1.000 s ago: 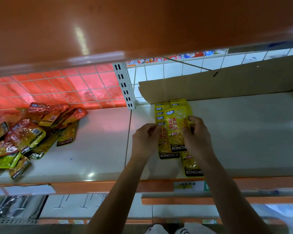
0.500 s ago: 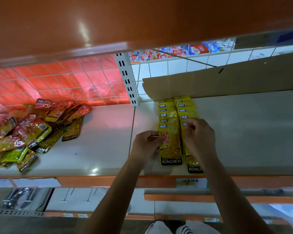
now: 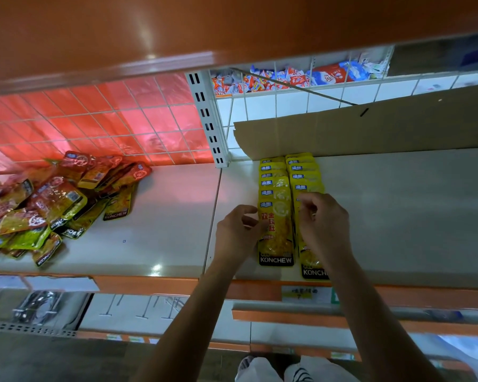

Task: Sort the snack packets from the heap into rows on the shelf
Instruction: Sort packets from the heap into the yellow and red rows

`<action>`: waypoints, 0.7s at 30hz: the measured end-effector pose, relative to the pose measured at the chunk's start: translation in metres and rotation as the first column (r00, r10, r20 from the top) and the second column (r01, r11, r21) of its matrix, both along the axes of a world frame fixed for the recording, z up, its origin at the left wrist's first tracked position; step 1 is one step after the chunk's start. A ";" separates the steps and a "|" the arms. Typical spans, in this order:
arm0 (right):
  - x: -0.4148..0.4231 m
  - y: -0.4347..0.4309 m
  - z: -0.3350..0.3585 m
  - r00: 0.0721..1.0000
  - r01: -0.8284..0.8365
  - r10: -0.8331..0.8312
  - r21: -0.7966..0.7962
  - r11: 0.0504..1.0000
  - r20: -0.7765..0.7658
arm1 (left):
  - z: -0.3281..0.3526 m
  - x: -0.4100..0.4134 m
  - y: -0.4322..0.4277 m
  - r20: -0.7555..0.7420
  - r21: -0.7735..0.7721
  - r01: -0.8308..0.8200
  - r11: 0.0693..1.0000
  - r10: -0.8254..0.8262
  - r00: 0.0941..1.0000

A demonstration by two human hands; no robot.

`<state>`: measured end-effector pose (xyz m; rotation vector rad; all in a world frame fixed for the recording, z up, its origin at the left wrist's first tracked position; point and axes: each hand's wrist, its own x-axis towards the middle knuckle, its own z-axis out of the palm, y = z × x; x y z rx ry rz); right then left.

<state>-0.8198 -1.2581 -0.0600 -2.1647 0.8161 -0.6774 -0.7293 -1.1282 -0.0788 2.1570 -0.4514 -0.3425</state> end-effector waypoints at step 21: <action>-0.001 0.007 0.000 0.993 -0.118 0.118 -0.013 0.993 -0.029 | -0.004 -0.014 -0.002 0.167 0.107 -0.079 0.991 0.060 0.984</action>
